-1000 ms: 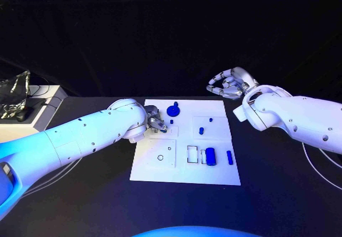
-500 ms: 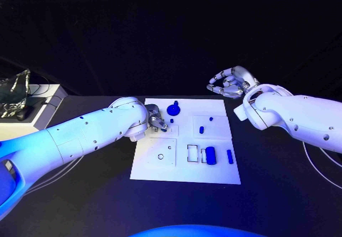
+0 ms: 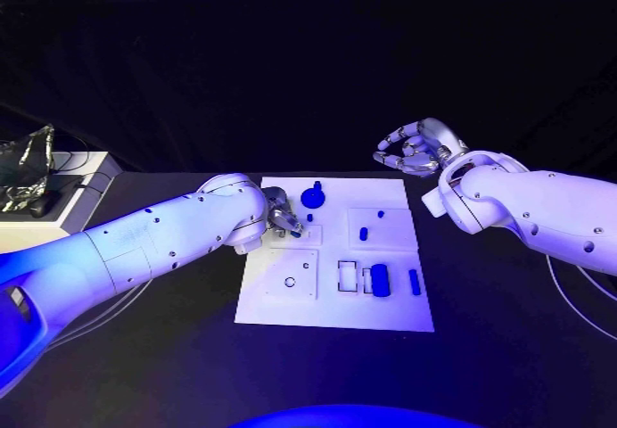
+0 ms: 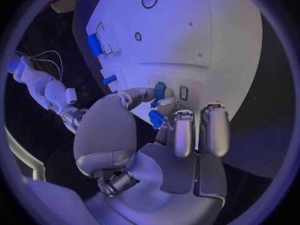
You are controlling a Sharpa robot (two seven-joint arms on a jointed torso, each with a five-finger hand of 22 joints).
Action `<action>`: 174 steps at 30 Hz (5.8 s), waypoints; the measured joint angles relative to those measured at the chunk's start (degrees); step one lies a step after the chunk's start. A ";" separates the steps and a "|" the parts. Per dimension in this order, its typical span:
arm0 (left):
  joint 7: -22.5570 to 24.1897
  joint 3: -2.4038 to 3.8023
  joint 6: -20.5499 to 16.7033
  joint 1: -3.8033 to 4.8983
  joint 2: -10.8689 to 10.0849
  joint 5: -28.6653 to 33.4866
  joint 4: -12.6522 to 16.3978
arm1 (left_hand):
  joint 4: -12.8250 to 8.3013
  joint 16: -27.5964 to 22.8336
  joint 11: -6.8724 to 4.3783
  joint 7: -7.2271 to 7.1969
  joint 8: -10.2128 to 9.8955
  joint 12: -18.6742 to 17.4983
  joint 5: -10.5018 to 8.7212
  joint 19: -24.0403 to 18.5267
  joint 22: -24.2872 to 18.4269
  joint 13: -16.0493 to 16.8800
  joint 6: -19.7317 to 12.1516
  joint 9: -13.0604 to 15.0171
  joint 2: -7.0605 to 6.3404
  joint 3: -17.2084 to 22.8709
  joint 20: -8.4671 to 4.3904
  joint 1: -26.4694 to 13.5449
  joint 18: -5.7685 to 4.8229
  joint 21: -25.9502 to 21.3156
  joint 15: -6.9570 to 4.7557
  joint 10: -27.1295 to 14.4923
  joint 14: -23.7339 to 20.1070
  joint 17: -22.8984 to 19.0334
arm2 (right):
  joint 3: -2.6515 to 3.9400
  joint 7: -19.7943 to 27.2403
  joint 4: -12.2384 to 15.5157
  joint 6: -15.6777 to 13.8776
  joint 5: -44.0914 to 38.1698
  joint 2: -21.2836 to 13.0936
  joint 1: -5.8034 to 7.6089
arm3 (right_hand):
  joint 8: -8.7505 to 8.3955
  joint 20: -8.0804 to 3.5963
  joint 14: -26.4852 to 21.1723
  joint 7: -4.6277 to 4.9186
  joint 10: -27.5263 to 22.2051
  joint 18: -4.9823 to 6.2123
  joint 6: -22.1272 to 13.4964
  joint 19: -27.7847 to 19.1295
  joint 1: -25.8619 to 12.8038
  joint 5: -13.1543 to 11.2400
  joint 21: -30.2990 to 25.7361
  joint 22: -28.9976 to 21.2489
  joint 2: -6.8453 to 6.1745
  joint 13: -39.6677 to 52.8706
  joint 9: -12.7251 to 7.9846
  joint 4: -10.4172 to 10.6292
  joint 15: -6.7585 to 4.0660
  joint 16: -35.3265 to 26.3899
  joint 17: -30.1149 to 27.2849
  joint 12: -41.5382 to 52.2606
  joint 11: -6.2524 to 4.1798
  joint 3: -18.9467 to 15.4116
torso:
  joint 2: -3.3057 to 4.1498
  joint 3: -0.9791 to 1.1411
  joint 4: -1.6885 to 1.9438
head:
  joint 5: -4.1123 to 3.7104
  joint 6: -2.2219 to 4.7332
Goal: Assemble the parts on the task board
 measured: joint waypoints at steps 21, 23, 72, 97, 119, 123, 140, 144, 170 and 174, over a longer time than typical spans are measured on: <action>-0.29 0.00 -0.28 0.01 0.17 0.45 -0.16 | -1.18 0.00 -0.60 -0.02 -0.33 1.66 0.00 0.21 0.00 3.78 0.84 0.00 -0.19 -1.18 -0.21 -0.64 0.00 0.00 -0.41 1.44 0.00 0.00 | 0.00 0.00 -0.06 0.01 -0.03 0.03 -0.01 | 0.00 0.00 0.00 0.00 0.00 0.00 0.00 0.00 0.00 0.00 0.00 -0.01 0.00 -0.02 -0.01 0.00 0.00 0.00 0.00 0.00 0.00 0.00 | -0.01 -0.03 0.04 | 0.07 -0.25; -0.32 0.00 -0.31 0.01 0.17 0.47 -0.16 | -1.18 0.00 -0.60 -0.03 -0.33 1.66 0.00 0.21 0.00 3.83 0.85 0.00 -0.19 -1.18 -0.21 -0.64 0.00 0.00 -0.41 1.45 0.00 0.00 | 0.00 0.00 -0.07 0.01 -0.03 0.03 -0.01 | 0.00 0.00 0.00 0.00 0.00 0.00 0.00 0.00 0.00 0.00 0.00 -0.01 0.00 -0.02 -0.01 0.00 0.00 0.00 0.00 0.00 0.00 0.00 | -0.01 -0.03 0.04 | 0.07 -0.28; -0.89 -0.09 -0.49 -0.18 0.63 0.70 0.15 | -1.70 0.00 -0.73 -1.12 -1.21 2.29 -0.45 0.41 -0.01 4.20 2.96 17.03 -0.92 -2.88 -0.42 -1.37 0.01 0.00 -0.60 1.30 -0.21 0.00 | 0.00 0.02 -0.19 0.02 -0.07 0.18 -0.04 | 0.00 0.00 0.00 0.00 0.00 0.00 0.00 0.00 0.00 0.22 -0.23 0.02 0.00 0.00 0.03 -0.24 0.00 0.00 0.00 0.00 0.00 0.23 | 0.01 -0.04 0.05 | -0.15 -0.73; -1.18 -0.10 -0.45 -0.42 0.16 0.75 0.59 | 2.88 0.00 -0.85 -3.90 -1.87 2.52 -1.16 0.41 -0.01 4.39 6.33 17.97 -1.17 -12.81 -0.42 -1.61 0.01 0.00 -0.61 1.19 -0.21 0.00 | 0.00 0.06 -0.13 0.01 -0.07 -0.01 -0.03 | 0.00 0.00 0.00 0.00 0.00 0.00 0.00 0.00 -0.23 0.22 -0.23 0.00 -0.23 -0.02 0.12 -0.24 0.00 0.00 0.00 -0.25 0.00 0.23 | 0.01 -0.12 0.03 | -0.34 -0.68; -1.28 0.07 -0.38 -0.58 -0.94 0.86 1.96 | 8.48 -0.01 -0.84 -3.58 -2.75 2.72 -12.84 0.41 -0.01 4.39 6.42 18.85 -0.57 -22.21 -0.42 0.55 0.01 -0.22 -0.61 1.20 -0.21 0.00 | 0.00 0.07 -0.17 -0.01 -0.07 -0.17 -0.12 | 0.00 0.00 0.00 0.00 0.00 0.00 0.00 0.00 -0.23 0.22 -0.44 0.00 -0.23 -0.04 0.16 -0.40 0.00 -0.22 0.00 -0.24 0.00 0.39 | -0.04 -0.11 0.07 | -0.43 -0.65; -1.31 0.24 -0.44 -0.60 -1.12 0.88 2.27 | 8.56 -0.01 -0.84 -3.58 -2.75 2.71 -13.26 0.41 -0.01 4.39 6.42 18.87 -0.57 -22.64 -0.42 0.55 0.01 -0.22 -0.61 1.20 -0.21 0.00 | 0.00 0.07 -0.17 -0.01 -0.07 -0.17 -0.15 | 0.00 0.00 0.00 0.00 0.00 0.00 0.00 0.00 -0.23 0.22 -0.44 -0.01 -0.23 -0.04 0.16 -0.40 0.00 -0.22 0.00 -0.24 0.00 0.40 | -0.04 -0.10 0.07 | -0.35 -0.65; -1.56 4.00 -0.63 -0.63 -3.23 1.58 4.88 | 8.69 -0.01 -0.65 -3.39 -3.43 3.05 -13.77 0.41 -0.01 4.11 6.23 19.18 1.07 -28.35 -0.41 0.33 0.02 -0.29 -0.61 0.95 -0.21 0.00 | 0.00 0.08 -0.22 -0.01 -0.08 -0.30 -0.22 | 0.00 0.00 0.00 0.00 -0.21 0.00 0.00 0.00 -0.23 0.22 -0.44 0.04 -0.23 0.00 0.15 -0.24 0.00 -0.22 0.00 -0.48 0.21 0.55 | -0.03 -0.07 0.07 | -0.27 -0.51; -1.83 6.08 -0.34 -0.63 -4.49 2.11 5.52 | 8.64 -0.46 0.03 -2.22 -5.73 2.00 -13.77 -0.36 -0.30 2.17 4.21 18.55 2.47 -30.17 -0.09 1.73 0.02 -1.19 -0.55 -1.11 -0.15 0.00 | 0.00 0.08 -0.26 -0.02 -0.08 -0.44 -0.24 | 0.00 0.00 0.00 0.00 -0.21 0.00 0.00 0.00 -0.23 0.22 -0.44 0.04 -0.23 0.00 0.15 -0.24 0.00 -0.22 0.00 -0.48 0.21 0.56 | -0.06 -0.04 0.07 | -0.35 -0.38; -0.71 10.48 -0.08 0.13 -5.76 6.77 0.54 | 8.27 -2.90 4.49 2.23 -16.81 -8.33 -13.29 -5.76 -7.68 -16.17 0.02 4.08 4.28 -25.18 3.28 15.61 0.92 -5.32 3.81 -13.96 -0.11 0.00 | 0.00 0.08 -0.15 -0.16 -0.03 -1.11 -0.25 | 0.00 0.00 0.00 0.00 -0.63 0.00 0.00 0.00 -0.23 0.22 -0.63 0.02 -0.23 -0.02 0.21 -0.40 0.00 -0.22 0.00 -0.82 0.21 0.72 | 0.21 -0.10 0.00 | -0.35 0.86; -0.23 10.33 -0.04 -0.05 -5.92 7.29 1.20 | 8.21 -2.90 4.14 1.92 -15.91 -8.33 -13.29 -5.76 -7.67 -16.43 1.17 3.72 4.27 -23.37 3.28 16.28 0.93 -5.32 3.72 -13.61 -0.17 0.00 | 0.00 0.05 -0.03 -0.15 -0.03 -1.08 -0.26 | 0.00 0.00 0.00 0.00 -0.63 0.00 0.00 0.00 -0.23 0.22 -0.63 0.02 -0.23 -0.03 0.26 -0.40 0.00 -0.22 0.00 -0.81 0.21 0.72 | 0.21 -0.13 0.00 | -0.37 0.82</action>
